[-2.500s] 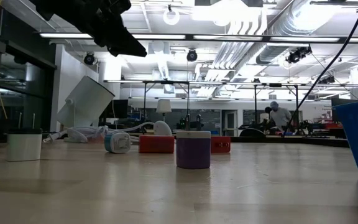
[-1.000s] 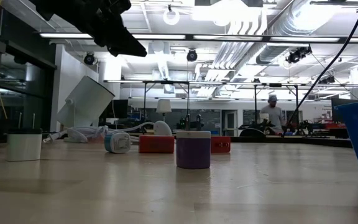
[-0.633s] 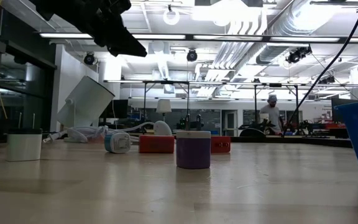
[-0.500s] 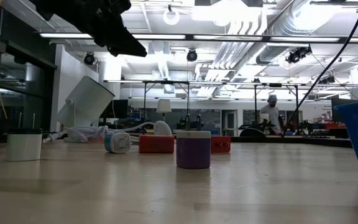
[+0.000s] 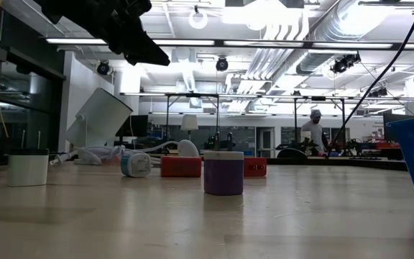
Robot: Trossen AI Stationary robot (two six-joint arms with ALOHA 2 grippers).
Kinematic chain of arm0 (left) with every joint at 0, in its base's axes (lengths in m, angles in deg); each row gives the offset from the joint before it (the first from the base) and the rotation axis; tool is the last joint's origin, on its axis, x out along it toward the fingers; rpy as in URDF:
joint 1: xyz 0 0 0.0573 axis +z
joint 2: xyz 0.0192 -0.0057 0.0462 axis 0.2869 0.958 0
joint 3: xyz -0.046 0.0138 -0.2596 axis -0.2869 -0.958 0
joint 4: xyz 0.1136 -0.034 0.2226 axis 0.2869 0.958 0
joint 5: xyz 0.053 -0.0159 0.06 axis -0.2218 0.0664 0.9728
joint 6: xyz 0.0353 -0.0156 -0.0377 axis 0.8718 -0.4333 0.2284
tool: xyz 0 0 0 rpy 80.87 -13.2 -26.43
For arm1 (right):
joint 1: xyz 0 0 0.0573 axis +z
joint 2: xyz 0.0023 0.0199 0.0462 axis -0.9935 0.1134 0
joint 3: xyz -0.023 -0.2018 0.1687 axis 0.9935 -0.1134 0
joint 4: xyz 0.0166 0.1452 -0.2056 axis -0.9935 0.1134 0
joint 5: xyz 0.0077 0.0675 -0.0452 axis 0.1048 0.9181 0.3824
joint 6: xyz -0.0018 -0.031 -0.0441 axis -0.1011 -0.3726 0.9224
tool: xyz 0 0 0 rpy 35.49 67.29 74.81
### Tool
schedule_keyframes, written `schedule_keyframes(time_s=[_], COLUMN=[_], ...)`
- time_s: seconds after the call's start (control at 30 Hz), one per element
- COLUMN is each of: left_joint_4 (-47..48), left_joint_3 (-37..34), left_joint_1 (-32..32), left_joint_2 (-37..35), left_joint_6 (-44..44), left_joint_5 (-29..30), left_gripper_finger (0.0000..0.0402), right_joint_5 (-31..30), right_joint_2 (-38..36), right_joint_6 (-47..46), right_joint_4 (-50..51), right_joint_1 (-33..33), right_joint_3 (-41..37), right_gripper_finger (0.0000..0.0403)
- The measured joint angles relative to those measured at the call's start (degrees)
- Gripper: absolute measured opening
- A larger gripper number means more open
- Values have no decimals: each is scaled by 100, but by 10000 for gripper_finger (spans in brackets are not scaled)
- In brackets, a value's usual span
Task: Pick & Place Office items
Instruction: Put the white charger adapter into the blue bin
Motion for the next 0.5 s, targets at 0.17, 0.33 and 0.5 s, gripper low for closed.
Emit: schedule_keyframes(time_s=[0.17, 0.33, 0.5], left_joint_4=[0, 0, 0], left_joint_3=[0, 1, 0], left_joint_1=[-2, -1, -2], left_joint_2=[0, 0, 0], left_joint_6=[0, 0, 0], left_joint_5=[2, 0, 2], left_gripper_finger=[98, 98, 98], right_joint_5=[-39, -39, -41], right_joint_2=[0, 0, 0], right_joint_6=[1, 1, 1], right_joint_4=[0, 0, 0], right_joint_1=[0, 0, 0], right_joint_3=[0, 0, 0], right_gripper_finger=[135, 135, 140])
